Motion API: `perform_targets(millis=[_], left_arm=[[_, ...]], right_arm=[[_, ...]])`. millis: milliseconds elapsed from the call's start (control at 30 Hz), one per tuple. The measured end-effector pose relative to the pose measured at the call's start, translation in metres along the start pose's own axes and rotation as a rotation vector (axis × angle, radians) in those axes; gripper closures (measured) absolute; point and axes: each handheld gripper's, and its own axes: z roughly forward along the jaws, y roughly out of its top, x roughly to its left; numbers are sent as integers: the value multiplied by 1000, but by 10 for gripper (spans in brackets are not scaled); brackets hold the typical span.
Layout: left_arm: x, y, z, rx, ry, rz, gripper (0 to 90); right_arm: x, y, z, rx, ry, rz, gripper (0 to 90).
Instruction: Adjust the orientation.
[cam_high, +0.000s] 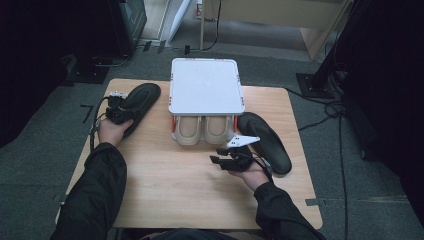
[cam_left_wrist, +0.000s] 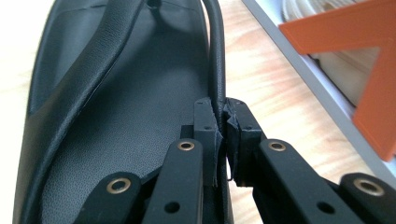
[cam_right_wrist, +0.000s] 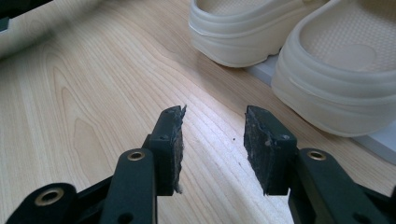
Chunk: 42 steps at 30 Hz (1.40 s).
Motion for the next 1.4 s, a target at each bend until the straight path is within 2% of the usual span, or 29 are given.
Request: perform_targets(millis=[100,267,367,500,600,733,833,933,967,1033,1267,1400], left_arm=[[-6,-4,-3,4,-14,-5,843],[-23,-14,-8,14,-45,-4,841],[-31,-19,-10,11,-72,-28,838],[-39,-25,-13,15,-71,-25,838],[-47,-28,-15,33,-72,-1,838],[-55,-32,-15,41,-75,10,837],[-61,-34,-14,51,-92,24,831],[-60,-34,-15,52,-115,23,780],[-59,-34,-14,52,-110,14,729],[-57,-33,-17,55,-98,36,685],[-51,-25,-38,-7,-93,62,630],[-37,-20,-45,-4,-80,78,623]], right_arm=[[0,2,2,1,4,-1,580],[2,6,5,1,16,-13,583],[3,9,9,8,27,-21,585],[4,12,13,9,40,-34,587],[4,14,16,10,47,-41,589],[4,16,19,12,54,-40,590],[4,17,20,16,57,-41,591],[4,17,21,18,56,-39,591],[4,17,21,19,56,-39,591],[4,17,20,19,54,-36,591],[2,17,19,16,52,-31,591],[3,17,19,16,52,-34,591]])
